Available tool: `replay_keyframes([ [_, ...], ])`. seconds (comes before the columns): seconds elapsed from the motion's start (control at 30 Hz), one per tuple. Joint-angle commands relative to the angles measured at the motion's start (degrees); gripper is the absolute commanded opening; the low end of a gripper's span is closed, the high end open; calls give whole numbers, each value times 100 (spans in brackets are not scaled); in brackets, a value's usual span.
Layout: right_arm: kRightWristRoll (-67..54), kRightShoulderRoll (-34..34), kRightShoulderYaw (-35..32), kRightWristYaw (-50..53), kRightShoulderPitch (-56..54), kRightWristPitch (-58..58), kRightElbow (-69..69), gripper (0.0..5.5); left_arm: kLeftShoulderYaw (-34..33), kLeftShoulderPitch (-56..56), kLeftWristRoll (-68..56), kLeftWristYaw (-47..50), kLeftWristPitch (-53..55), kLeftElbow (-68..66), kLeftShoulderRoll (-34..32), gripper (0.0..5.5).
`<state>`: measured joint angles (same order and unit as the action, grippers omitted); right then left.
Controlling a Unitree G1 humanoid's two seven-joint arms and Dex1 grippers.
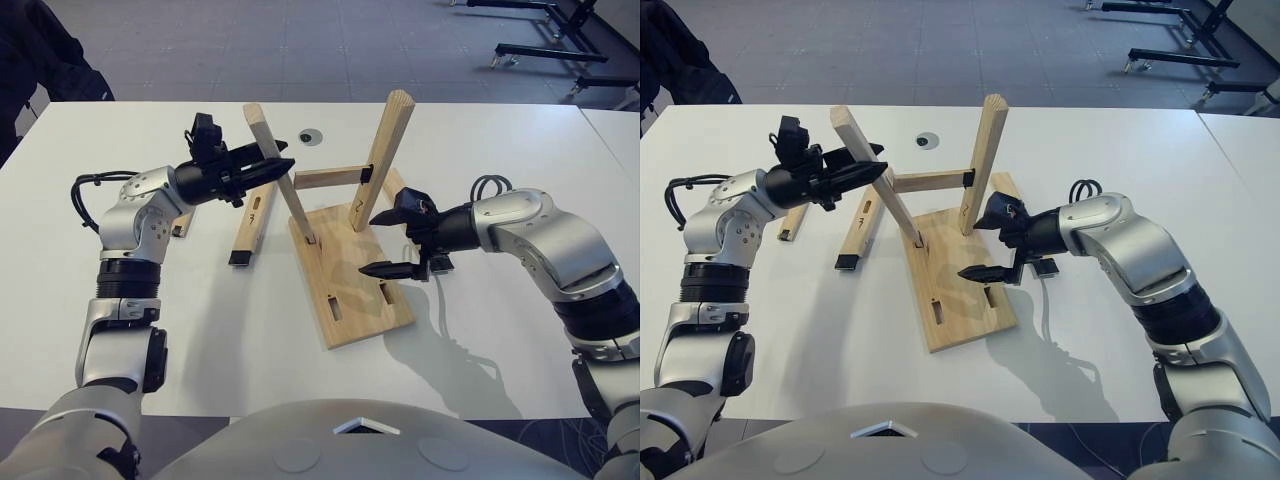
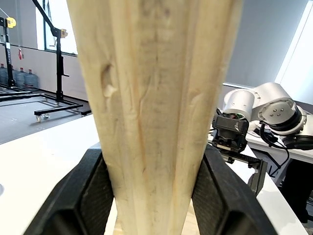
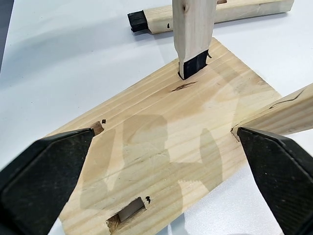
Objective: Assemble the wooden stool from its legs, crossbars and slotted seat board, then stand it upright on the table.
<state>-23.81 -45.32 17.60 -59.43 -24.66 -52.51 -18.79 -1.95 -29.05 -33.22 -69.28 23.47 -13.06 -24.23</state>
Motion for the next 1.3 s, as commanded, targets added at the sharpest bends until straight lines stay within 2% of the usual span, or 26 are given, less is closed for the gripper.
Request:
replay_keyframes([
  [0.03, -68, 25, -66, 64, -55, -96, -71, 540, 175, 147, 35, -54, 196, 375, -106, 204],
  [0.8, -625, 135, -413, 208, -131, -394, -356, 540, 338, 290, 485, 323, -158, 918, -312, 204],
  [1.07, -2243, 302, -1630, 131, -1045, -1338, -423, 540, 352, 175, 478, 270, -169, 780, -326, 204],
  [1.2, -2722, 482, -2078, 513, -1388, -1684, -254, 473, 381, 132, 501, 248, -191, 678, -306, 204],
  [1.3, -3002, 889, -2392, 1163, -1797, -1882, -150, 407, 407, 61, 522, 217, -209, 573, -295, 204],
])
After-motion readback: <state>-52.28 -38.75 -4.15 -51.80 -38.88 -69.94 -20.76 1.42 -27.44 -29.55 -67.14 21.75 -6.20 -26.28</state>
